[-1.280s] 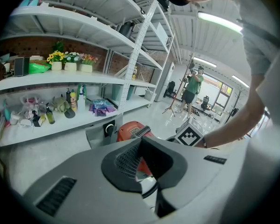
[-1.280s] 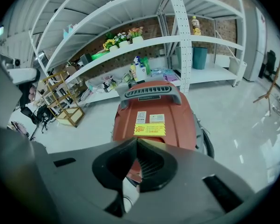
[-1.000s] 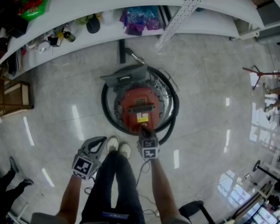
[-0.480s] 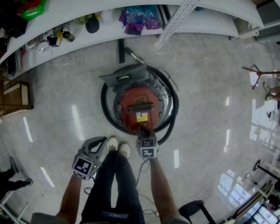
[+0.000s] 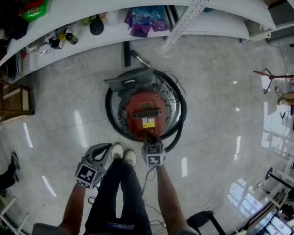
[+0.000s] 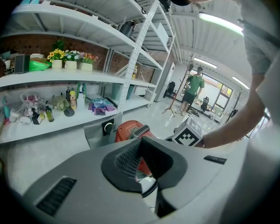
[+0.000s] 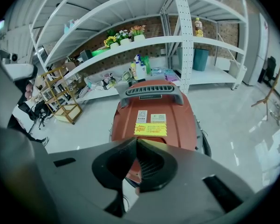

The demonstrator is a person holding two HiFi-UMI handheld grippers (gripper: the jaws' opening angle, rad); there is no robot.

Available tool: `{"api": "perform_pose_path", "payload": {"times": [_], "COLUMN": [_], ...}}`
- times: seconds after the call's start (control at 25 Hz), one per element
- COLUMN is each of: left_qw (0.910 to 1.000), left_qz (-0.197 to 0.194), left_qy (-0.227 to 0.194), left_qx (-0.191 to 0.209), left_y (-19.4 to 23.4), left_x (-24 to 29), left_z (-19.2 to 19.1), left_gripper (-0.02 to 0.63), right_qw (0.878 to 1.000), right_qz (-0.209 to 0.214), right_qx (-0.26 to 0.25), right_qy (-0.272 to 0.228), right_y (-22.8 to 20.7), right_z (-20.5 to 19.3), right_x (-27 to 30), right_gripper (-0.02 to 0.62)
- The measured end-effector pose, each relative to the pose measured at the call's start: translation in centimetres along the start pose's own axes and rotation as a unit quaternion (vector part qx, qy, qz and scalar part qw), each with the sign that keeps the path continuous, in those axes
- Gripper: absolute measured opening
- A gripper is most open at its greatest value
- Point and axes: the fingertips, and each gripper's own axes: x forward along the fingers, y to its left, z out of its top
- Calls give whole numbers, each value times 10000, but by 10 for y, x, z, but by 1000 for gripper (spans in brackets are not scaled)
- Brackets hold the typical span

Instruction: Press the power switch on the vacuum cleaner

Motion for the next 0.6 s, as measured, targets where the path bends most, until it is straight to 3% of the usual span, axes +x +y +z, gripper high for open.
{"api": "perform_pose_path", "payload": {"times": [0.28, 0.48, 0.6], "left_qw": [10000, 10000, 10000], "left_qz": [3, 53, 65], "left_qy": [22, 20, 46], "left_qx": [-13, -13, -16], "left_y": [2, 9, 10], "left_x": [0, -3, -4], "left_z": [-4, -3, -5], "left_gripper": [8, 8, 8], "right_qw": [9999, 9989, 9992], "right_qz": [-81, -41, -61], "right_qx": [-85, 437, 326], "right_qy": [-8, -193, -219], "right_y": [1, 2, 1], "right_z": [-1, 2, 4], "right_x": [6, 6, 6], "right_gripper": [12, 12, 12]}}
